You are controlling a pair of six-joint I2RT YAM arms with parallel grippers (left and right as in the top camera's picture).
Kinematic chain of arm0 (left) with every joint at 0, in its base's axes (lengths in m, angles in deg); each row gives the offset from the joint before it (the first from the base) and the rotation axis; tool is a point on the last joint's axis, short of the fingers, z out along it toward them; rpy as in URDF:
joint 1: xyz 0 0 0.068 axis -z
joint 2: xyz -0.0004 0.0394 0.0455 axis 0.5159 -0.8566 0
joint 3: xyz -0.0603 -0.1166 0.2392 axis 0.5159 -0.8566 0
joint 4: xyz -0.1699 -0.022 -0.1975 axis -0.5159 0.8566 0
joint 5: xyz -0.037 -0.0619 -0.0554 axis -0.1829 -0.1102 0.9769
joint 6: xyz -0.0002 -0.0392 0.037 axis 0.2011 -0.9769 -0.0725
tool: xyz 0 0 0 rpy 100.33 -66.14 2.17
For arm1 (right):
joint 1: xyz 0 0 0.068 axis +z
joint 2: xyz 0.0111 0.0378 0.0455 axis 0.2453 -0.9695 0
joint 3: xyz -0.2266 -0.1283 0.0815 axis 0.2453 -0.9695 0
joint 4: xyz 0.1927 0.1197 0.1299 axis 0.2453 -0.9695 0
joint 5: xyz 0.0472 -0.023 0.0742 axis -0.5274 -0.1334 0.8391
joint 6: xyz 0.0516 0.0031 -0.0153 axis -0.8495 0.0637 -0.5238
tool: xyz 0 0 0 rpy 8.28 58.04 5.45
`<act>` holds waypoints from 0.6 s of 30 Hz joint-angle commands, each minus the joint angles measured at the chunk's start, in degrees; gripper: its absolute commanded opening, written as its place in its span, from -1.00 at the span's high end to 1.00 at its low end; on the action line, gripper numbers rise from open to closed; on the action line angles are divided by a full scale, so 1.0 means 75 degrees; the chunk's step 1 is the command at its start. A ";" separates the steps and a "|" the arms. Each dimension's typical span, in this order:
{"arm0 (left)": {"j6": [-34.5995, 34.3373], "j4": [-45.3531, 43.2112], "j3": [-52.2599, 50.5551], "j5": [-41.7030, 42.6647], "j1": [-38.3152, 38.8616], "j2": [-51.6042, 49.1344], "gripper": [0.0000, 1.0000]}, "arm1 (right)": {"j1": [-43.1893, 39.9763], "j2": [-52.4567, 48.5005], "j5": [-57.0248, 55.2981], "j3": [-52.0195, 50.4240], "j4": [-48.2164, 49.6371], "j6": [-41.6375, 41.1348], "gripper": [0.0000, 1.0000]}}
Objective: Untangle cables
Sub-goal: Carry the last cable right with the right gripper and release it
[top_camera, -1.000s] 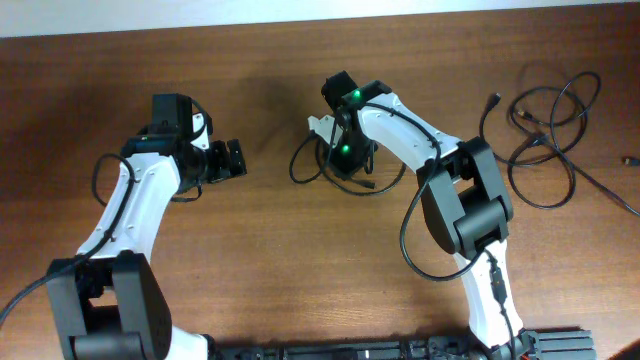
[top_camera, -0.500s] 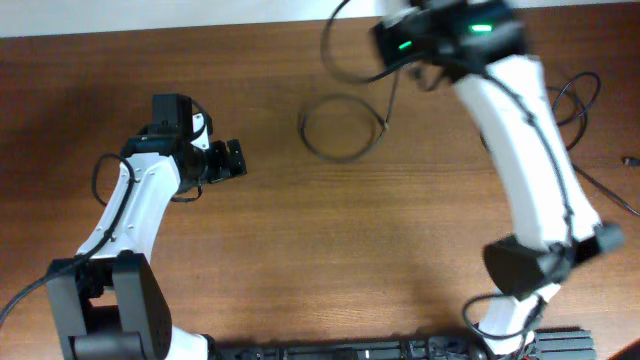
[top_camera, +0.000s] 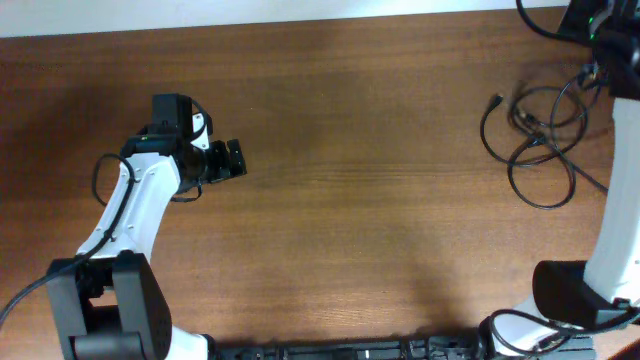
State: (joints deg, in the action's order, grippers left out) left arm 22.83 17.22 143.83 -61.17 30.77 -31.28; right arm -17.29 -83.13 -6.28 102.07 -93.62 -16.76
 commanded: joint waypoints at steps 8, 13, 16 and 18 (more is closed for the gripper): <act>-0.0070 0.0015 -0.0023 0.0026 0.0017 -0.0079 -0.98 | -0.0067 -0.1064 0.0615 -0.0289 -0.0702 -0.0096 0.84; -0.0070 0.0012 -0.0023 0.0026 0.0017 -0.0079 -0.98 | -0.0096 -0.1105 0.0624 -0.0289 -0.0702 -0.0099 0.24; -0.0070 0.0012 -0.0023 0.0026 0.0017 -0.0079 -0.98 | -0.0099 -0.1105 0.0676 -0.0289 -0.0702 -0.0102 -0.28; -0.0070 0.0009 -0.0023 0.0026 0.0017 -0.0079 -0.98 | -0.0096 -0.1105 0.0708 -0.0289 -0.0705 -0.0099 -0.47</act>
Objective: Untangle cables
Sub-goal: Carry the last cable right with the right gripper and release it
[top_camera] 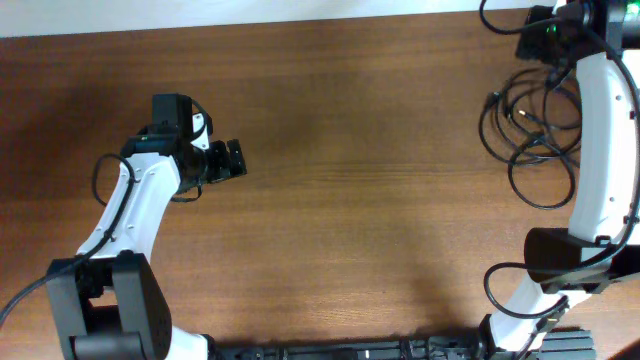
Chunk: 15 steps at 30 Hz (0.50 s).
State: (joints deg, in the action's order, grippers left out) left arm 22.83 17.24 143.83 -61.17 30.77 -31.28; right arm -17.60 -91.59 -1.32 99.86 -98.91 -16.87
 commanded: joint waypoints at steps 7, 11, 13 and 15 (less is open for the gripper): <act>-0.0073 -0.0017 -0.0023 0.0035 0.0020 -0.0079 -0.98 | -0.0058 0.0017 0.1087 0.0006 0.0003 -0.0085 -0.90; -0.0073 -0.0277 -0.0023 0.0309 0.0143 -0.0079 -0.98 | -0.0058 -0.0038 0.2104 0.0006 0.0061 -0.0082 -0.97; -0.0073 -0.0691 -0.0023 0.0766 0.0326 -0.0079 -0.98 | -0.0058 -0.0090 0.3013 -0.0003 0.0262 -0.0085 -0.97; -0.0070 -0.1227 -0.0023 0.1227 0.0600 -0.0079 -0.98 | -0.0050 -0.0140 0.4249 -0.0009 0.0577 -0.0082 -0.97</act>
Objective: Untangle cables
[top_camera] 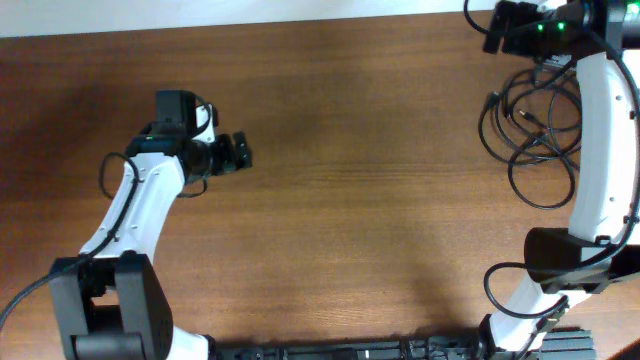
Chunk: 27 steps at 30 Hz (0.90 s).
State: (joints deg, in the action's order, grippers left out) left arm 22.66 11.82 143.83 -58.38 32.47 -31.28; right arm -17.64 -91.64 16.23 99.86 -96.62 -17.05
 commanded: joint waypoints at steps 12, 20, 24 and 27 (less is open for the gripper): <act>0.0694 0.0070 -0.0020 -0.3110 0.1926 -0.0076 -0.98 | 0.1209 -0.1081 0.0029 -0.0195 -0.1358 0.1536 -0.97; 0.0557 0.1795 -0.0015 -0.1396 0.0868 -0.0076 -0.98 | 0.1265 -0.1189 0.0236 -0.1515 -0.2194 0.0772 -0.97; 0.0557 0.2518 -0.0015 -0.1393 0.0670 -0.0070 -0.98 | 0.1265 -0.0979 0.1064 -0.2422 -0.2194 0.0854 -0.97; 0.0560 0.2821 -0.0015 -0.1361 0.0670 -0.0041 -0.98 | 0.1265 -0.0746 0.1040 -0.3252 -0.2194 0.0857 -0.97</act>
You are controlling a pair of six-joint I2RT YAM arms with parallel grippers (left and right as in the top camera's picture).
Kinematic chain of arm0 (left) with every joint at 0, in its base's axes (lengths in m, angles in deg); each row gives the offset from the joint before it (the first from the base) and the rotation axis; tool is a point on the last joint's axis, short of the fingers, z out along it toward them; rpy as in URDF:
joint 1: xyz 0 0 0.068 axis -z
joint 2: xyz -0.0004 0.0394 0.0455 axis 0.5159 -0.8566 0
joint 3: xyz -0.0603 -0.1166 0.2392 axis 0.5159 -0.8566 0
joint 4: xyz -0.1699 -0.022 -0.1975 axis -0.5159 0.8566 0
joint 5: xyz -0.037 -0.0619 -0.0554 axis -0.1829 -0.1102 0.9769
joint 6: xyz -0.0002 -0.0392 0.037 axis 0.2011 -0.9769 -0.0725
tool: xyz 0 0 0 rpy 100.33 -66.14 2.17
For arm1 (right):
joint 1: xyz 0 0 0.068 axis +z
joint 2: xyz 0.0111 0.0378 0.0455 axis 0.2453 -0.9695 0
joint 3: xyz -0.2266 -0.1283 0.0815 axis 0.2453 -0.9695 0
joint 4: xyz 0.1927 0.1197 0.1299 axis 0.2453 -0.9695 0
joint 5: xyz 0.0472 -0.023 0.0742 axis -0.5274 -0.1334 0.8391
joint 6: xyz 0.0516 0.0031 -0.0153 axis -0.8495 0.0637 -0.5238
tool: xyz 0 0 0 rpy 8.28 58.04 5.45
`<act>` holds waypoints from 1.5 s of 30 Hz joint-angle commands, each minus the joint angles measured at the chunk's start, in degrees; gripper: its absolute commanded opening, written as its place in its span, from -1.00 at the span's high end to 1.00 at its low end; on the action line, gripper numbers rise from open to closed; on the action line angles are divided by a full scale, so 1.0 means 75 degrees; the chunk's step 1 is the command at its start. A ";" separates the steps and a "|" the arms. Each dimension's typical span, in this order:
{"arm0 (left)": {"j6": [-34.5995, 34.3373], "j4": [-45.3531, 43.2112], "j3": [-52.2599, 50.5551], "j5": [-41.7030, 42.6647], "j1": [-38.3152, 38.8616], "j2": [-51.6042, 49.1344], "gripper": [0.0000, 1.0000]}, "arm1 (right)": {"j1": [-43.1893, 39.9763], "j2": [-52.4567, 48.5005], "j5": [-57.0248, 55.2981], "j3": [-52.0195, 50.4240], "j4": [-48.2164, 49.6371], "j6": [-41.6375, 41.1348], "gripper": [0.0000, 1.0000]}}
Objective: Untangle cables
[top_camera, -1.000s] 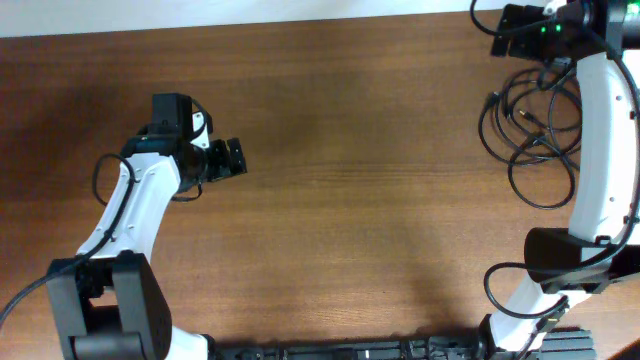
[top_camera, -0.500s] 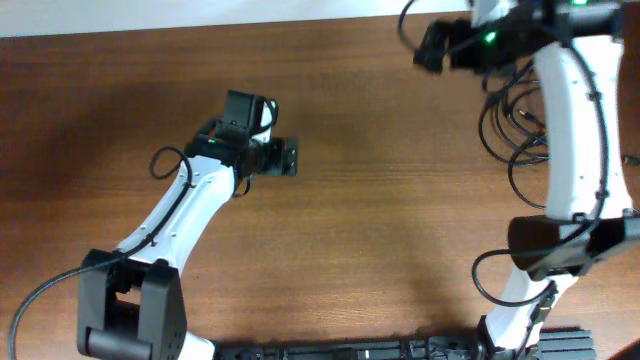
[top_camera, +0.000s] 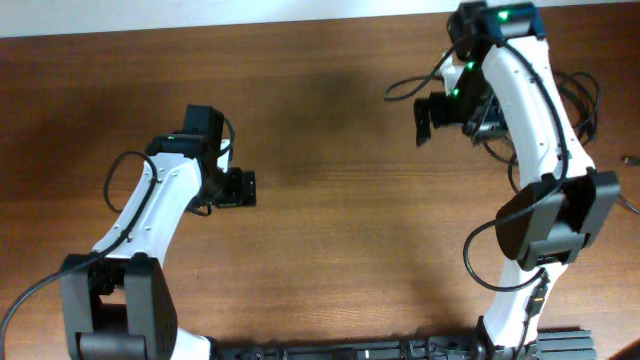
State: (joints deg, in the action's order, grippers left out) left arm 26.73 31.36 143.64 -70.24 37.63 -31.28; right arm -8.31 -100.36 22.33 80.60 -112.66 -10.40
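The tangle of thin black cables (top_camera: 578, 98) lies at the far right of the table, mostly hidden under my right arm. Only some loops and a small plug end (top_camera: 630, 158) show. My right gripper (top_camera: 428, 118) hangs over bare wood left of the tangle, pointing left. Whether its fingers are apart or hold a cable does not show. A thin black loop (top_camera: 400, 90) curves from it up to the wrist. My left gripper (top_camera: 246, 188) is left of centre, pointing right, open with nothing in it.
Brown wooden table (top_camera: 330, 250) with a pale wall edge along the back. Both arm bases stand at the front edge, and a black rail runs between them. The right arm's links cross the right side of the table over the cables.
My right gripper has moved from the back right corner, beyond the tangle, to a spot left of it and nearer the centre. My left gripper has shifted a little forward and right.
At first the tangle lay uncovered at the far right, with the right arm at the table's edge and my left gripper idle at the left. The right arm then reached over to the back right corner. Now it covers the tangle, with its gripper left of it.
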 commanded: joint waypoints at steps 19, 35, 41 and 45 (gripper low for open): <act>0.0332 -0.1037 -0.2413 0.1014 -0.0012 0.3413 -0.98 | 0.0023 0.6280 -0.0119 -0.7035 0.4205 -0.0312 -0.97; 0.0236 -0.2646 -0.4118 -0.0017 -0.0012 0.8008 -0.98 | 0.0017 1.0730 -0.0175 -0.8294 0.5732 -0.0236 -0.97; 0.0236 -0.2637 -0.4121 -0.0017 -0.0012 0.7982 -0.98 | 0.0020 1.0553 -0.0175 -0.8294 0.5729 -0.0236 -0.97; 0.0236 -0.2626 -0.4118 -0.0017 -0.0012 0.7982 -0.98 | 0.0020 1.0375 -0.0175 -0.8294 0.5729 -0.0233 -0.97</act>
State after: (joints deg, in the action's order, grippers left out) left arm 28.26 11.58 113.39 -69.59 37.67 28.63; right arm -8.31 -21.72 21.69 19.01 -69.65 -12.15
